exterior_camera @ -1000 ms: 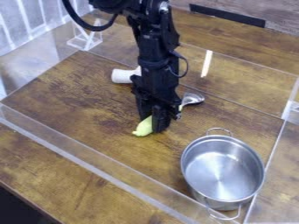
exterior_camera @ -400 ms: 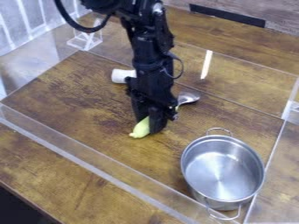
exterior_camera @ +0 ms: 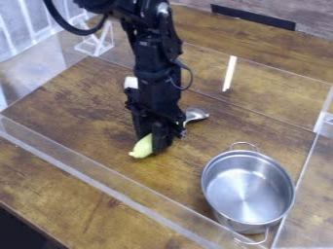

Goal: Move the green spoon to the left

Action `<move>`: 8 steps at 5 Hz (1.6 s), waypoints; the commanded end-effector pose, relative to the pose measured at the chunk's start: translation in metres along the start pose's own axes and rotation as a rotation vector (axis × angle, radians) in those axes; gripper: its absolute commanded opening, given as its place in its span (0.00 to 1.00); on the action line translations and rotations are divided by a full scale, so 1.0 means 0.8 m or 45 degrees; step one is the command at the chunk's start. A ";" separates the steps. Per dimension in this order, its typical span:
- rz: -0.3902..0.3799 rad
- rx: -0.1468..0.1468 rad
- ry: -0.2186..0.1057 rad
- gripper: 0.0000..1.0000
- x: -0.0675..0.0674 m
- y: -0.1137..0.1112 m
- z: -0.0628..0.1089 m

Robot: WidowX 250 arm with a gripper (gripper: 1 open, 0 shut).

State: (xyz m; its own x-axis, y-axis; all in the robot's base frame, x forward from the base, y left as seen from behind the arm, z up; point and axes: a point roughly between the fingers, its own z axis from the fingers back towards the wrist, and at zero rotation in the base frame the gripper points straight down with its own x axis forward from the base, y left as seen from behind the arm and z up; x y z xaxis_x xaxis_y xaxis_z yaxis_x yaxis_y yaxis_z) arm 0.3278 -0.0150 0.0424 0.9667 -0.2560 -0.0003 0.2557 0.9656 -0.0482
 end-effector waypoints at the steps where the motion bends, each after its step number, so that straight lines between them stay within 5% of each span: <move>1: -0.033 0.041 -0.088 0.00 0.000 -0.002 0.041; 2: -0.039 0.051 -0.093 0.00 -0.006 0.000 0.046; 4: -0.003 0.062 -0.093 0.00 0.012 0.002 0.050; 8: 0.133 0.088 -0.102 0.00 -0.007 0.013 0.056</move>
State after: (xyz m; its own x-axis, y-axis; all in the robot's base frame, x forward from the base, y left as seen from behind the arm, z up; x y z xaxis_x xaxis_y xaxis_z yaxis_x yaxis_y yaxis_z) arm 0.3212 -0.0064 0.0589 0.9865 -0.1634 -0.0091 0.1634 0.9866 -0.0013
